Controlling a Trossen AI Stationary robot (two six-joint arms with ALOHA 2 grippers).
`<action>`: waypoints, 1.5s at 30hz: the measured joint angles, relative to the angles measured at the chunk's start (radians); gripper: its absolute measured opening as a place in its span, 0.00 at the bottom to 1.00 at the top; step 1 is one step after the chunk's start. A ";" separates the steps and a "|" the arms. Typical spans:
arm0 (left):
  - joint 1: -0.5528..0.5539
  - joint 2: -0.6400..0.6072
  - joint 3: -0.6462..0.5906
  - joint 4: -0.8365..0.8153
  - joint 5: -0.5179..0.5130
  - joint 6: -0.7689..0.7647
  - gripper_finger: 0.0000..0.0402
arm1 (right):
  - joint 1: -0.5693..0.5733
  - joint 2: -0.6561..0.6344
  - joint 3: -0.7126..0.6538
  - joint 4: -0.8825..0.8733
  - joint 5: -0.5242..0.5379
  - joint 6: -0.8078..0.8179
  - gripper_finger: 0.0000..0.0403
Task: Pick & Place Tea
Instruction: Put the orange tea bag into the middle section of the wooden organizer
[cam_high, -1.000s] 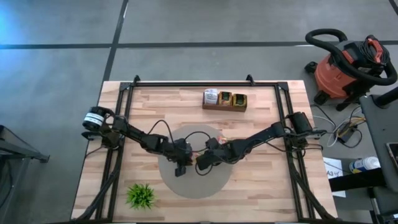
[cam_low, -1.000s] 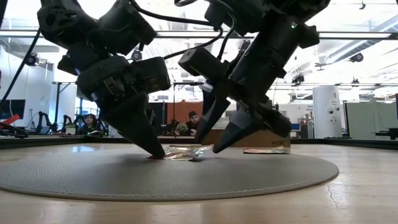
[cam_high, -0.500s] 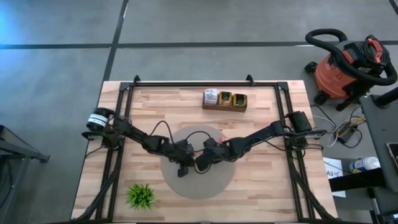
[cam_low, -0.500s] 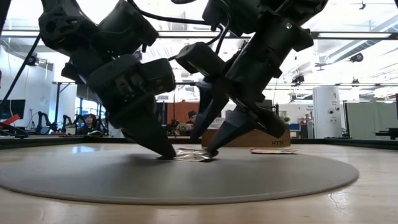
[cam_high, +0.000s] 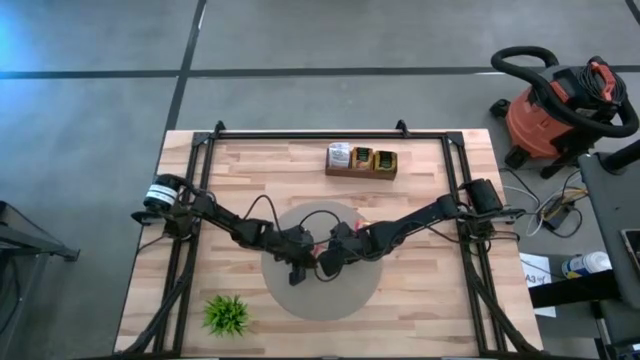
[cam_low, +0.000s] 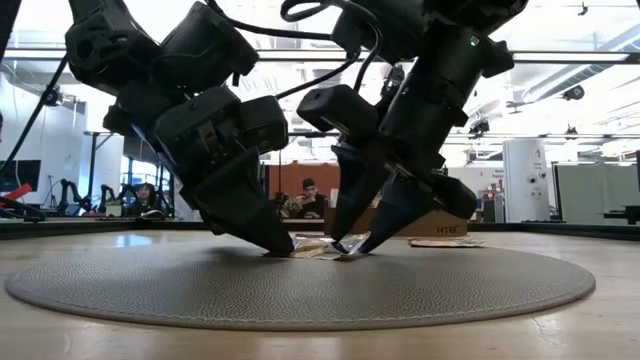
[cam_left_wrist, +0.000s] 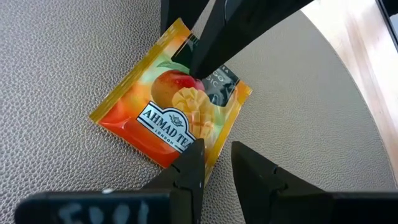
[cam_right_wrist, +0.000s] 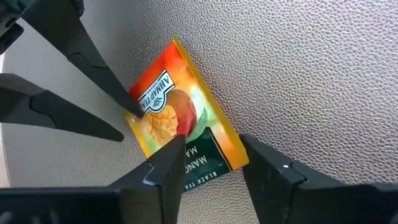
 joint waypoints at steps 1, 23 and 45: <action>0.000 0.000 0.001 0.000 -0.004 0.000 0.21 | 0.000 0.000 -0.001 0.006 0.000 -0.007 0.37; -0.002 -0.032 0.046 -0.003 -0.033 0.015 0.21 | -0.001 -0.108 -0.002 -0.016 0.050 -0.150 0.02; -0.006 -0.245 0.045 -0.049 -0.152 0.033 0.21 | -0.002 -0.193 0.184 -0.451 0.078 -0.690 0.02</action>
